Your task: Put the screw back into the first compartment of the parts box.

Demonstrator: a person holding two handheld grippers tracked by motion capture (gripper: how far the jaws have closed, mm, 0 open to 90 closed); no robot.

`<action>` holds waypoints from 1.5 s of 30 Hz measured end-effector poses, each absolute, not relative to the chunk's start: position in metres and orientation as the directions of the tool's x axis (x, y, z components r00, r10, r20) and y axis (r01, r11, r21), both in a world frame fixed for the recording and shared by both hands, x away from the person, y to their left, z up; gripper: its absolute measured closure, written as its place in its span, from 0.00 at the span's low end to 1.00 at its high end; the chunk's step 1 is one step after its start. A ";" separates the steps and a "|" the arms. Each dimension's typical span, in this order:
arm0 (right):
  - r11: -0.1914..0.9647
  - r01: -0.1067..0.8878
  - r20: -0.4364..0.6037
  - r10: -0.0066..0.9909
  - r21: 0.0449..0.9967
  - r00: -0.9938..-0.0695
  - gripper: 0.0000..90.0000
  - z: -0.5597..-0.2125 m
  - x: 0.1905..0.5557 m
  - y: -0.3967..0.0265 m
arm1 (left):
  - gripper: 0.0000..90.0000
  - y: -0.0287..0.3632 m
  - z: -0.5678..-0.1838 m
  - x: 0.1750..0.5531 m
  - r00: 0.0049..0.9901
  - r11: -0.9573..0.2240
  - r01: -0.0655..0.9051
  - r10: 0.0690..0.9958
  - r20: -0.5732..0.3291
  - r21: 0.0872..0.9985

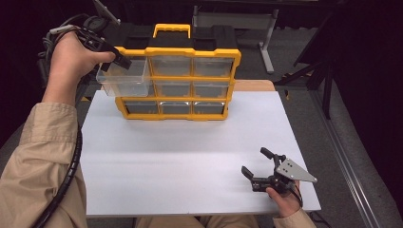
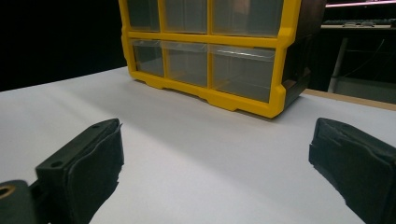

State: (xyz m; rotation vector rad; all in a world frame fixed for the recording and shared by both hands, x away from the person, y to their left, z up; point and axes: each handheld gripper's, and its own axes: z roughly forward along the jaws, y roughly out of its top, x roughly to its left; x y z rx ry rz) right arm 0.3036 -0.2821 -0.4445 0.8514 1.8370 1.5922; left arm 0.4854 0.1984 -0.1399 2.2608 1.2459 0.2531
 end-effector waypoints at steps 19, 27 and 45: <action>0.100 0.104 -0.010 0.767 0.989 -0.641 0.04 -0.445 0.304 -0.281 | 0.40 0.197 -0.138 0.437 0.621 -0.476 0.694 0.775 -0.115 0.540; 0.104 0.100 -0.016 0.766 0.989 -0.642 0.04 -0.444 0.304 -0.280 | 0.25 0.194 -0.155 0.413 0.669 -0.505 0.656 0.733 -0.122 0.562; 0.108 0.096 -0.021 0.765 0.989 -0.644 0.04 -0.444 0.303 -0.280 | 0.16 0.189 -0.246 0.389 0.726 -0.549 0.604 0.678 -0.116 0.578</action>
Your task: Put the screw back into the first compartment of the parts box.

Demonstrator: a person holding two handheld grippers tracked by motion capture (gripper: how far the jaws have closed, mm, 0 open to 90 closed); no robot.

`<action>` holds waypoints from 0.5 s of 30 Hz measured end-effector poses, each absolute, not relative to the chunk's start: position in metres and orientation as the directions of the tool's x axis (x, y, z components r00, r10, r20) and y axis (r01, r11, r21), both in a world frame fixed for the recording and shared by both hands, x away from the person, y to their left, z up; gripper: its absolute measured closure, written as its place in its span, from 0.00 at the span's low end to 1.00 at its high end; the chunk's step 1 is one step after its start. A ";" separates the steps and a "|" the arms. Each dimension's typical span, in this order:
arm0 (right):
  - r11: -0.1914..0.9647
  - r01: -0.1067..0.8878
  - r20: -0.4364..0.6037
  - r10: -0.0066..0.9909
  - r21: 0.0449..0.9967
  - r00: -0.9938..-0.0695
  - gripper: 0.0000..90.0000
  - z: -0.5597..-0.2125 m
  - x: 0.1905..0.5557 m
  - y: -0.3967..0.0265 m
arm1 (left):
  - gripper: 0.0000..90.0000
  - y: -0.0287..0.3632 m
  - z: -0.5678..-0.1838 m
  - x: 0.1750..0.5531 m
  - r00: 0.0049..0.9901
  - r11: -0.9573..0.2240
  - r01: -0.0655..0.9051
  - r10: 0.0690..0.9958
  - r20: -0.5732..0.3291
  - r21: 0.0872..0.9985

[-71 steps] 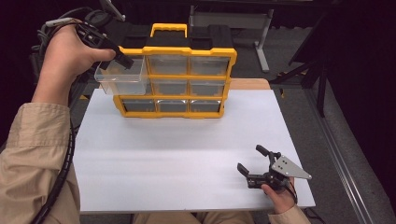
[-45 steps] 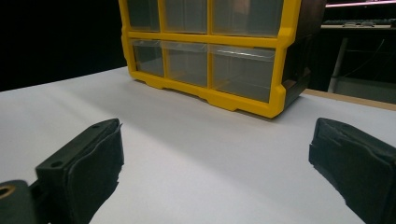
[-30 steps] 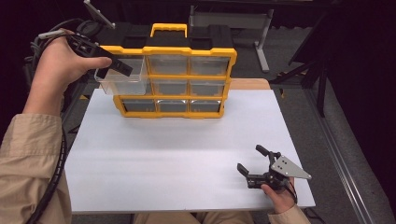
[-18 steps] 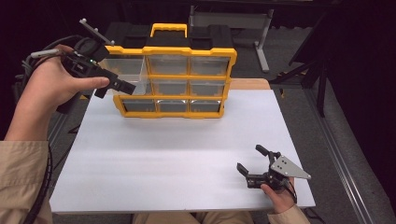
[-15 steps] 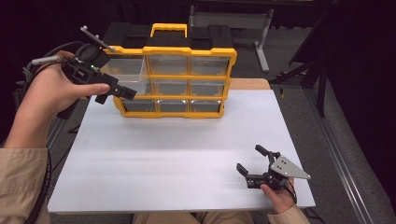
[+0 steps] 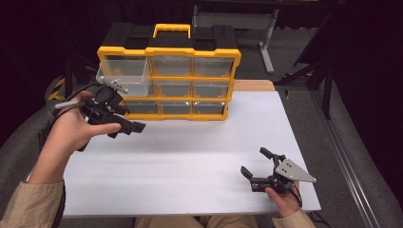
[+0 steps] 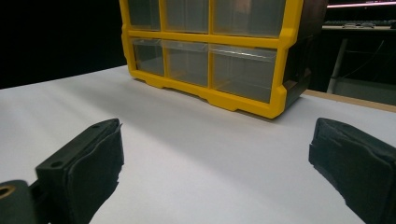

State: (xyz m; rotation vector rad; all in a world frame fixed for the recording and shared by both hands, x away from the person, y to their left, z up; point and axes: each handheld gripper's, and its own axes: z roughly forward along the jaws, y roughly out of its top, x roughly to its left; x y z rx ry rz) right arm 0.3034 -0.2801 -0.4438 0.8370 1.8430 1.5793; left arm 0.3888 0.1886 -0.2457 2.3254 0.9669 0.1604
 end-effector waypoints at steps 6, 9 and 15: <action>0.112 0.095 -0.025 0.765 0.989 -0.644 0.04 -0.444 0.304 -0.280 | 0.16 0.192 -0.279 0.386 0.731 -0.548 0.599 0.671 -0.121 0.584; 0.109 0.099 -0.020 0.765 0.989 -0.643 0.04 -0.444 0.303 -0.280 | 0.16 0.194 -0.294 0.384 0.732 -0.541 0.600 0.668 -0.133 0.589; 0.110 0.096 -0.022 0.764 0.989 -0.644 0.04 -0.444 0.303 -0.281 | 0.15 0.202 -0.325 0.381 0.724 -0.520 0.613 0.672 -0.159 0.594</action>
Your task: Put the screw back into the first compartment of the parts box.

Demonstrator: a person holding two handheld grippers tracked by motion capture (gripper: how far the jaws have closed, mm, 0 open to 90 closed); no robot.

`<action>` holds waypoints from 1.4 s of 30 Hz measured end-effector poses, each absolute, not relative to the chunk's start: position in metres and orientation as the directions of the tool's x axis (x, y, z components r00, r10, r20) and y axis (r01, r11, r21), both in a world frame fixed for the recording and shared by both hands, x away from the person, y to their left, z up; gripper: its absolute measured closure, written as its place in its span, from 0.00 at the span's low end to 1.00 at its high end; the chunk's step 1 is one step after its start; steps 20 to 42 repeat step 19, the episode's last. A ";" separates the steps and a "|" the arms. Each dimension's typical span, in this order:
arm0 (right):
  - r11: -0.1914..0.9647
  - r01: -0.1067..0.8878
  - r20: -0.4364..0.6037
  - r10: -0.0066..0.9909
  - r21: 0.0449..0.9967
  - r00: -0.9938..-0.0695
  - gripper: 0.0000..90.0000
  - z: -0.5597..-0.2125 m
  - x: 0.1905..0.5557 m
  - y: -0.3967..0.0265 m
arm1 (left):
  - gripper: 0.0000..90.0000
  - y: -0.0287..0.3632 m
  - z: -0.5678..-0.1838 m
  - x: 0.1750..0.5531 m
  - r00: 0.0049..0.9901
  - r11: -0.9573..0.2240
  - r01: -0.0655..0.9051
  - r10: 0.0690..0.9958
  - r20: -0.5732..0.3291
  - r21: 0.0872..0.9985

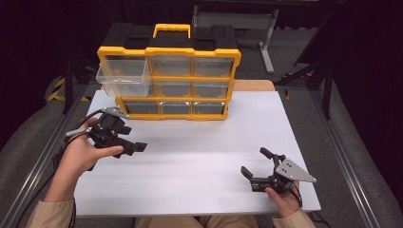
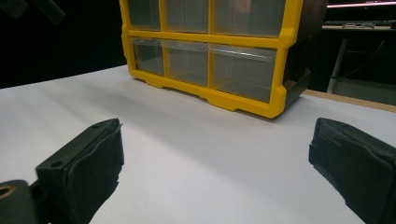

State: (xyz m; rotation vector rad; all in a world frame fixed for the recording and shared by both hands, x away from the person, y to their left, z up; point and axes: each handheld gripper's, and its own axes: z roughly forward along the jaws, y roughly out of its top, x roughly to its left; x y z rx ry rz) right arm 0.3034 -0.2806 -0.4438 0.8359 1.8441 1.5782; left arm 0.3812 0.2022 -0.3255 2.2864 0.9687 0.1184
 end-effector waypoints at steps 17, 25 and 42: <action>0.108 0.099 -0.020 0.767 0.989 -0.641 0.04 -0.444 0.303 -0.281 | 0.04 0.235 -0.419 0.348 0.739 -0.389 0.504 0.656 -0.152 0.771; 0.108 0.100 -0.019 0.765 0.989 -0.643 0.04 -0.444 0.304 -0.281 | 0.02 0.248 -0.430 0.339 0.732 -0.297 0.467 0.658 -0.176 0.833; 0.108 0.100 -0.019 0.765 0.989 -0.643 0.04 -0.444 0.304 -0.281 | 0.02 0.248 -0.430 0.339 0.732 -0.297 0.467 0.658 -0.176 0.833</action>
